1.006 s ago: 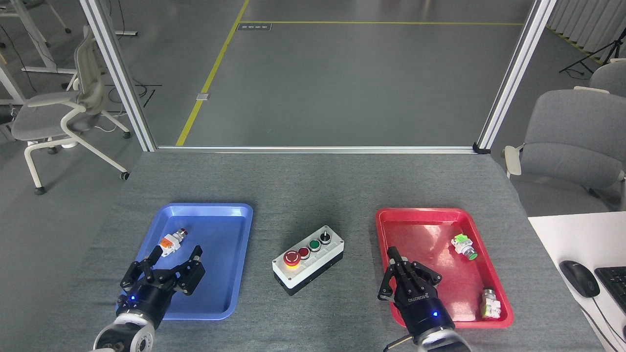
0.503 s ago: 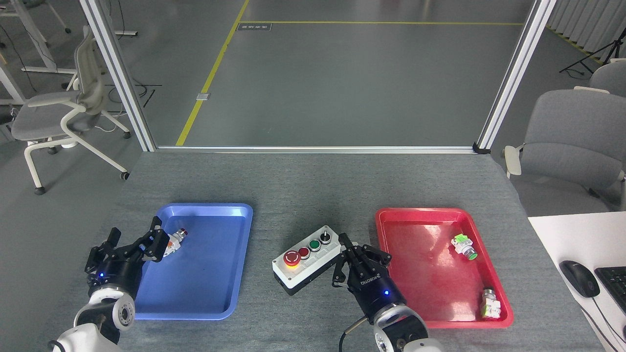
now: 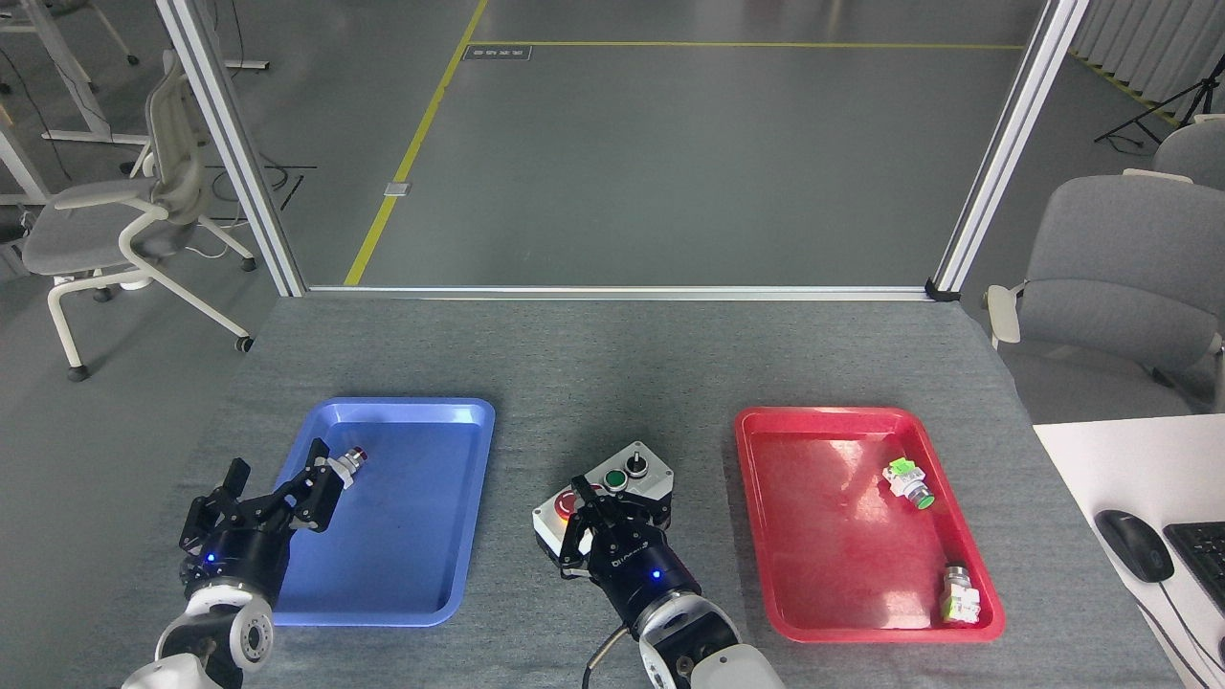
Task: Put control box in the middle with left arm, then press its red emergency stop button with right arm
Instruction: 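Press the red emergency stop button on the box with the right gripper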
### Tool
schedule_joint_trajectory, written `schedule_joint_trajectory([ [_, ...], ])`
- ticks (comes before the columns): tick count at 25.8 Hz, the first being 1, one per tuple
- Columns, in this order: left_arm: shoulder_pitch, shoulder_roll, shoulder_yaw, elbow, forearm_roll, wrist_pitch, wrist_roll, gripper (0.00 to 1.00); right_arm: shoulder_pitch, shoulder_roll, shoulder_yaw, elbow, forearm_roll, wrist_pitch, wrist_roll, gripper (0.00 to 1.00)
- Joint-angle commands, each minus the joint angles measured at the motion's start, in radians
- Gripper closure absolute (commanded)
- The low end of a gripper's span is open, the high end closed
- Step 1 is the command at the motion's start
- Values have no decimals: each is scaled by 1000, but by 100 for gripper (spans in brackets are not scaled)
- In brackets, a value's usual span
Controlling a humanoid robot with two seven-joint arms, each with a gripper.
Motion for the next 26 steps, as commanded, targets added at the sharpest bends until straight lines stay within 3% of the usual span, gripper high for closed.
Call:
schedule_joint_trajectory([
  [1, 27, -6, -7, -19, -1, -47, 10, 1, -7, 8, 25, 43, 0, 26, -9, 100],
  [26, 57, -13, -18, -37, -27, -41, 11, 1, -72, 39, 21, 236, -19, 63, -32, 100],
])
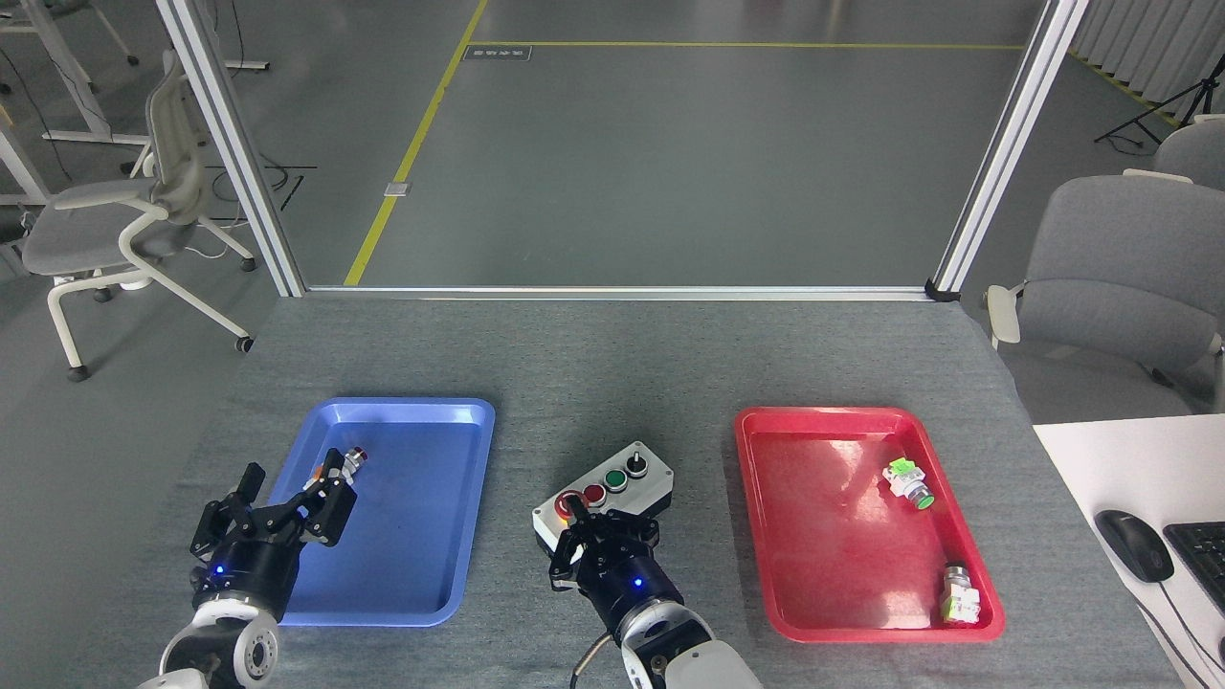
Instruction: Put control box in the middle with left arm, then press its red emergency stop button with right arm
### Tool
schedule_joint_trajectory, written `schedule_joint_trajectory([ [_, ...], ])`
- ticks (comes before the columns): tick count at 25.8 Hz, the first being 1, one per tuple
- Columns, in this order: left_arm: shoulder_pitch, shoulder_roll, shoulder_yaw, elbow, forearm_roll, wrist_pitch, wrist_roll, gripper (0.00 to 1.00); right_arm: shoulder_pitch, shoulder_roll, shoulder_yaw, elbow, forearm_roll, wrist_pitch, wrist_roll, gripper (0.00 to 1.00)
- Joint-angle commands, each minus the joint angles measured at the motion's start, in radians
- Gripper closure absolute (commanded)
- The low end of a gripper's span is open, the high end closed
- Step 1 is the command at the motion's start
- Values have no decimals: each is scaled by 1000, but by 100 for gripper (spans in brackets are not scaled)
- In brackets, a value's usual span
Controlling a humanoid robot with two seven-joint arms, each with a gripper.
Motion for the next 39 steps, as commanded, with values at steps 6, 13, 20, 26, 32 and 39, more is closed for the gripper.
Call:
schedule_joint_trajectory([
  [6, 53, -65, -51, -9, -18, 15, 1, 1, -1, -3, -3, 41, 0, -5, -14, 100],
  [13, 53, -65, -60, -6, -57, 41, 5, 1, -28, 2, -92, -39, -106, 15, -66, 100],
  [20, 51, -74, -60, -5, -38, 38, 5, 1, -39, -52, -141, -133, -163, 9, -66, 100],
  [26, 51, -74, -58, -5, -38, 38, 5, 1, -16, -121, -257, -168, -164, 6, -66, 34],
  [32, 51, -74, -58, -5, -38, 38, 5, 1, 29, -184, -385, -171, -164, -43, -71, 2],
  [39, 51, -74, -58, -5, -38, 38, 4, 1, 116, -259, -481, -215, -170, -74, -72, 2],
])
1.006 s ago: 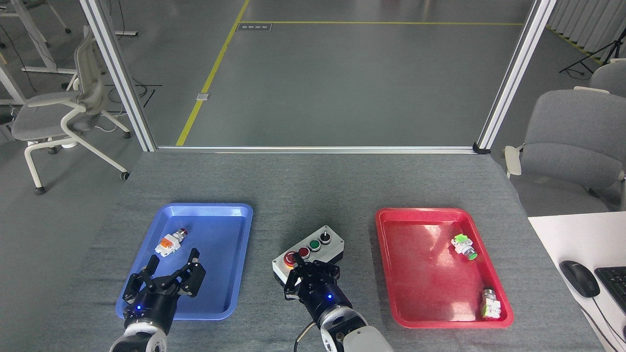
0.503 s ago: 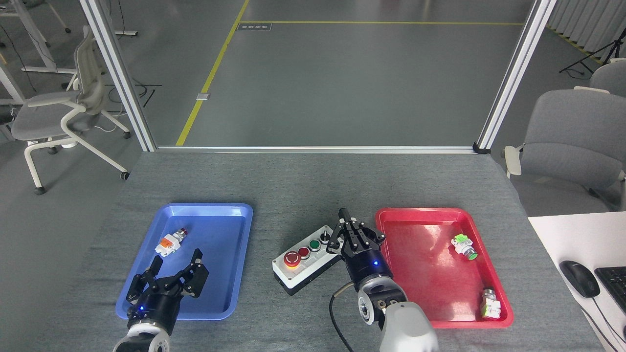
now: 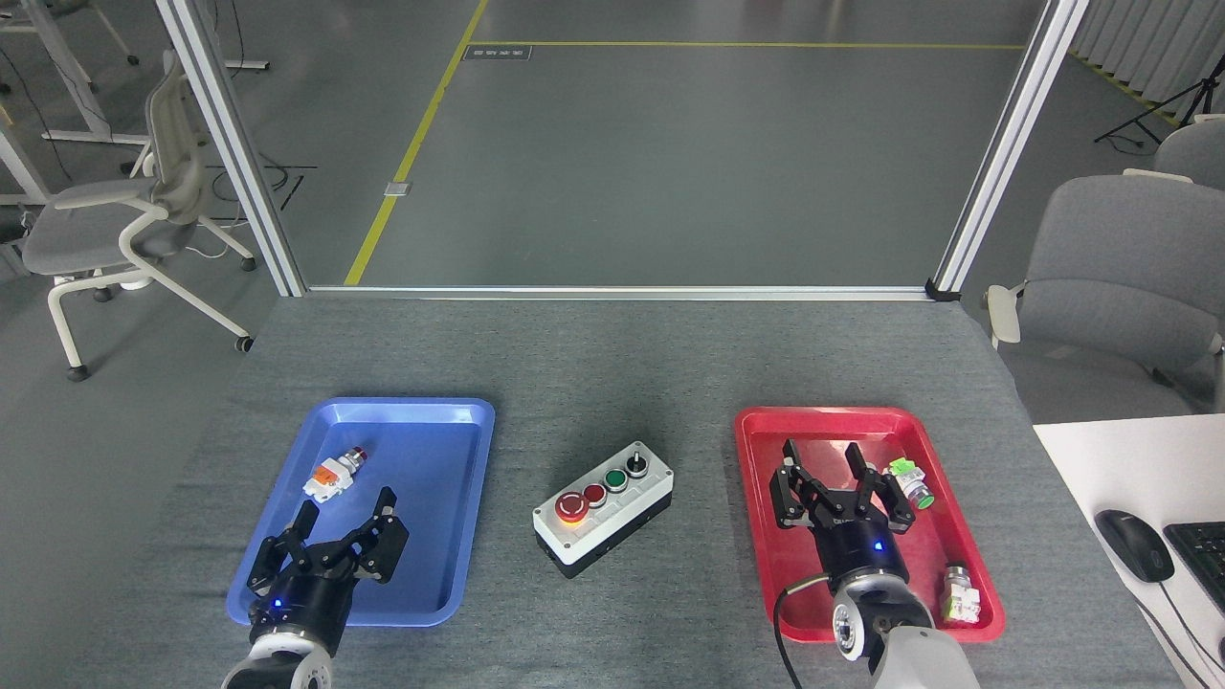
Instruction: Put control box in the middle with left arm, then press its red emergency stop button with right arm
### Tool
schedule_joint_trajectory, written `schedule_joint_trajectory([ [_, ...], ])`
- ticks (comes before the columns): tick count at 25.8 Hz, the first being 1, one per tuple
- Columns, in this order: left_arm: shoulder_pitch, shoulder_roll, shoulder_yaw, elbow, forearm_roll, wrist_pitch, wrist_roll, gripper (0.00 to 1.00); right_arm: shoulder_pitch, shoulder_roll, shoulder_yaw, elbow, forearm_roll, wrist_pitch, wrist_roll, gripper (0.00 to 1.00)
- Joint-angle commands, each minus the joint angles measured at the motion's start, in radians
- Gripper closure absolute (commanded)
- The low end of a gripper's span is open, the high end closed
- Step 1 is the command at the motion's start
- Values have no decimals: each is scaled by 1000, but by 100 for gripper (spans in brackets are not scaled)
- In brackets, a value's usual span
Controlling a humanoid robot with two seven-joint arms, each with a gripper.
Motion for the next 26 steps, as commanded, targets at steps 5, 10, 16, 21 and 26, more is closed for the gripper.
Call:
schedule_joint_trajectory([
  [5, 0, 0, 0, 0, 0, 0, 0, 1, 150, -60, -102, -135, -2, -45, 1, 2],
  [10, 0, 0, 0, 0, 0, 0, -2, 1, 265, -71, -128, -255, -2, -43, 3, 2],
  [16, 0, 0, 0, 0, 0, 0, 0, 1, 323, -65, -112, -340, -2, -22, 3, 2],
  [21, 1, 0, 0, 0, -2, 0, 0, 1, 423, -62, -114, -433, 9, 21, 3, 2],
  [26, 0, 0, 0, 0, 0, 0, 0, 1, 378, -69, -118, -431, 3, 70, 1, 2],
])
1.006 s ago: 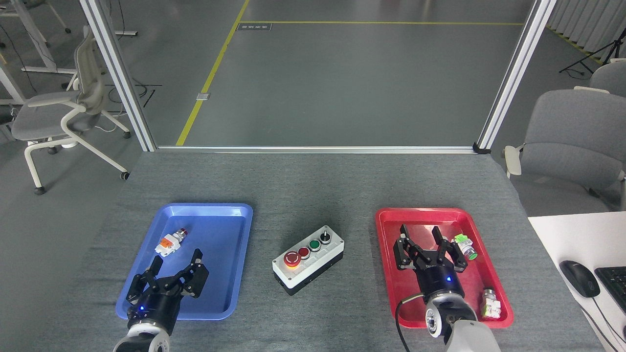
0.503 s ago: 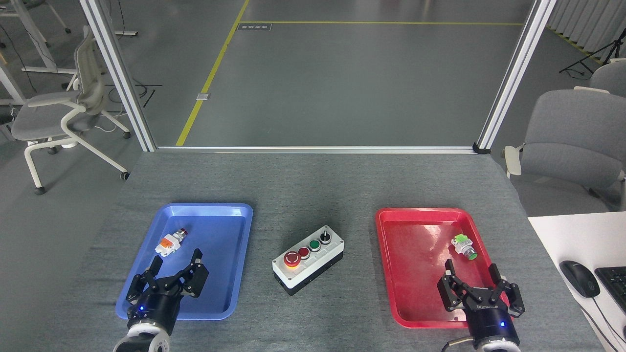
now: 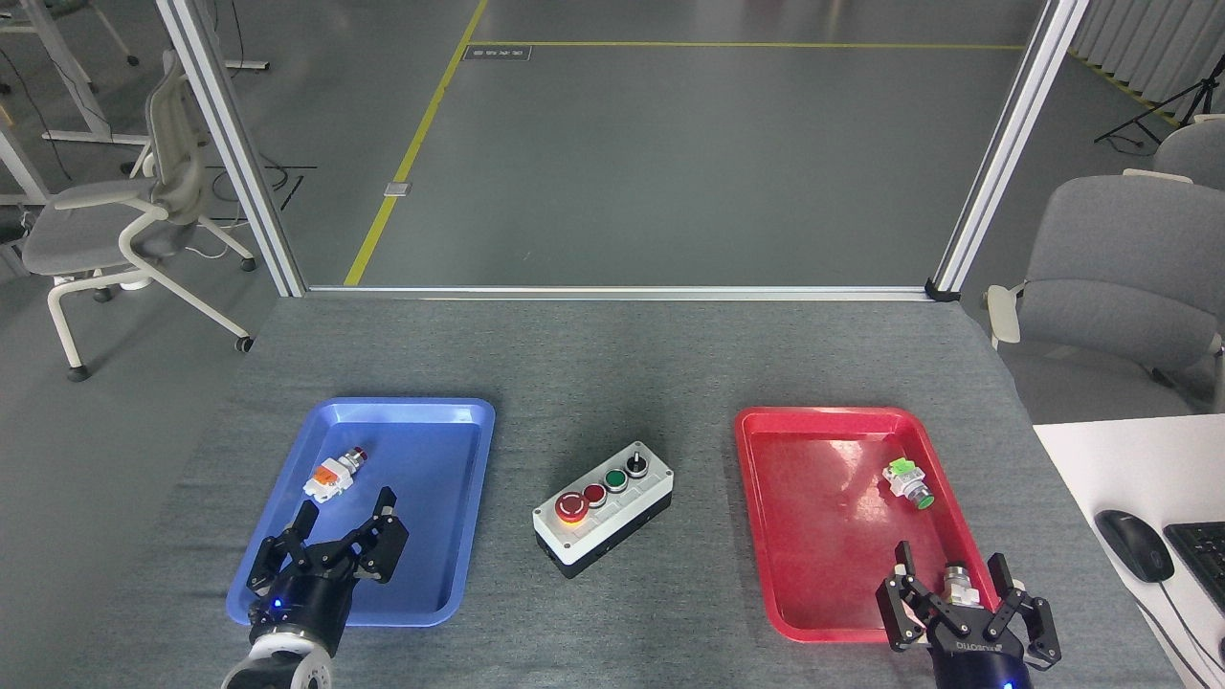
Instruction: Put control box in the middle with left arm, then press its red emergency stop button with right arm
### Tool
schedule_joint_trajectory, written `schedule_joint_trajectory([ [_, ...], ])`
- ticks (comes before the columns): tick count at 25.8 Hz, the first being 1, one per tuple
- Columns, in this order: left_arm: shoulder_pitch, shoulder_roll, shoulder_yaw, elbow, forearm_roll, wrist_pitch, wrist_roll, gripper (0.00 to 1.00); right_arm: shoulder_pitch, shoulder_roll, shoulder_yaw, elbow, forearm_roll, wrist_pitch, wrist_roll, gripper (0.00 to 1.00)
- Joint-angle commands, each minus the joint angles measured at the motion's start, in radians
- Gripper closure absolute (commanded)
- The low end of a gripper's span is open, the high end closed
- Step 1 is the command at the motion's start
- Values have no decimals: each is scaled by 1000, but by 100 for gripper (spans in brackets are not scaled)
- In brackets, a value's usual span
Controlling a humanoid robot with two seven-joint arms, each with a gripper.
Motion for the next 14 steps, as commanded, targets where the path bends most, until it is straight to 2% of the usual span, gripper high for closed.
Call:
schedule_joint_trajectory([
  [1, 0, 2, 0, 0, 0, 0, 0, 1, -25, -6, 2, -3, -4, 19, -4, 2],
  [8, 0, 0, 0, 0, 0, 0, -2, 1, -105, -18, 5, 73, -7, 18, 0, 2],
  [14, 1, 0, 0, 0, 0, 0, 0, 1, -113, -23, 20, 96, -7, 22, 0, 2],
])
